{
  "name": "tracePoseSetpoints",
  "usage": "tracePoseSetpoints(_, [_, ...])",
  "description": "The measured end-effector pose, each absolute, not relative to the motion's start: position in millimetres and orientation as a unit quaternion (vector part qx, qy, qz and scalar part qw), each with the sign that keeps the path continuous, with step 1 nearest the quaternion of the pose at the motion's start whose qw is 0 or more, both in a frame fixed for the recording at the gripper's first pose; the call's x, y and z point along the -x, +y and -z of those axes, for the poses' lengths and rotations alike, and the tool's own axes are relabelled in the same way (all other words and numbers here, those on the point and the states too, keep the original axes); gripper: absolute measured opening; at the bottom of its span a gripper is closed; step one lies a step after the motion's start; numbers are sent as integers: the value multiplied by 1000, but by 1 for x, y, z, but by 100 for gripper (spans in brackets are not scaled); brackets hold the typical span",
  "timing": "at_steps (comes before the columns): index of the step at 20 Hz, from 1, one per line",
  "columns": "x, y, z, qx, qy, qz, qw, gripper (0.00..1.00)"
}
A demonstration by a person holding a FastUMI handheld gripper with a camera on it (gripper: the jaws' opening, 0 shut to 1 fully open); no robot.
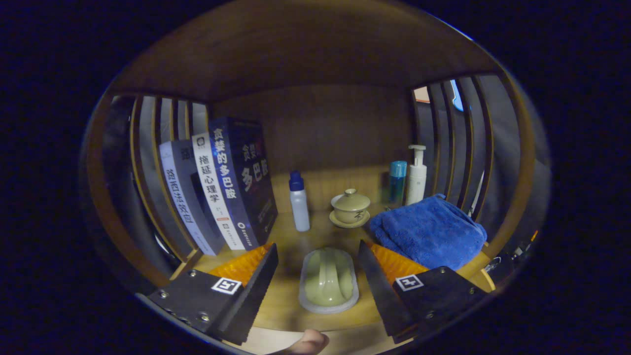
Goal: Pull open the drawer, take out the items inside it, and place them on the countertop above the cabinet.
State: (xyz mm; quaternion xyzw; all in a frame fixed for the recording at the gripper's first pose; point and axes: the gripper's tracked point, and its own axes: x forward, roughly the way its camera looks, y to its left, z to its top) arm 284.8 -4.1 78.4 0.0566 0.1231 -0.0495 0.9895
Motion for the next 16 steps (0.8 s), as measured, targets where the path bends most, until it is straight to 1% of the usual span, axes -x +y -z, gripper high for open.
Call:
tracePoseSetpoints(10, [-196,14,-145,-37,97,59,993,98])
tracePoseSetpoints(16, [-125,17,-161,-34,69,50,996,98])
